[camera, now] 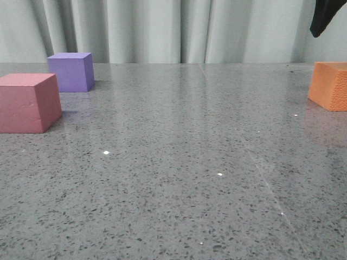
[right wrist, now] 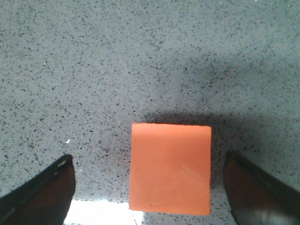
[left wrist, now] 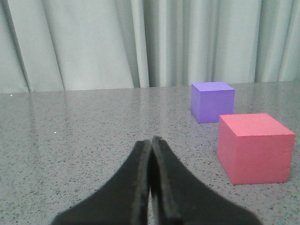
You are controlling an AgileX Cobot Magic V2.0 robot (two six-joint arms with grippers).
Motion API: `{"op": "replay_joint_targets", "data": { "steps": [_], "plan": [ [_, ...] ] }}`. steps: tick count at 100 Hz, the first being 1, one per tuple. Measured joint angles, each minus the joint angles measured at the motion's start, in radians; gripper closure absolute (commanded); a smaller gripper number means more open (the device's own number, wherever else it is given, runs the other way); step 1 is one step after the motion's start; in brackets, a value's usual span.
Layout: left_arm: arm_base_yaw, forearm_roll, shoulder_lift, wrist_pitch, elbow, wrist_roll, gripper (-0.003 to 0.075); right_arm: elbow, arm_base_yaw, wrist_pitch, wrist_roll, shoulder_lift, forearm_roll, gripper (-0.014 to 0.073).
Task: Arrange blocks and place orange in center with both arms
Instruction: 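Lower the right gripper over the orange cube and close on it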
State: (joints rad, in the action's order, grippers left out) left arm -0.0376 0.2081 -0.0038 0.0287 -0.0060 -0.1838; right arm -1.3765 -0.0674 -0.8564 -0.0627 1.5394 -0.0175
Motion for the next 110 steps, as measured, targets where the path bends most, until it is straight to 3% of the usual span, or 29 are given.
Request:
{"op": "replay_joint_targets", "data": {
  "steps": [58, 110],
  "plan": [
    [0.0, 0.0, 0.0, 0.0, 0.0, 0.0, 0.0739, -0.002, 0.025, -0.014, 0.004, 0.005, 0.008, -0.0041],
    [0.0, 0.0, 0.0, 0.0, 0.0, 0.0, 0.0739, -0.002, 0.025, -0.018, 0.016, 0.138, 0.008, -0.0041]
  ]
}}
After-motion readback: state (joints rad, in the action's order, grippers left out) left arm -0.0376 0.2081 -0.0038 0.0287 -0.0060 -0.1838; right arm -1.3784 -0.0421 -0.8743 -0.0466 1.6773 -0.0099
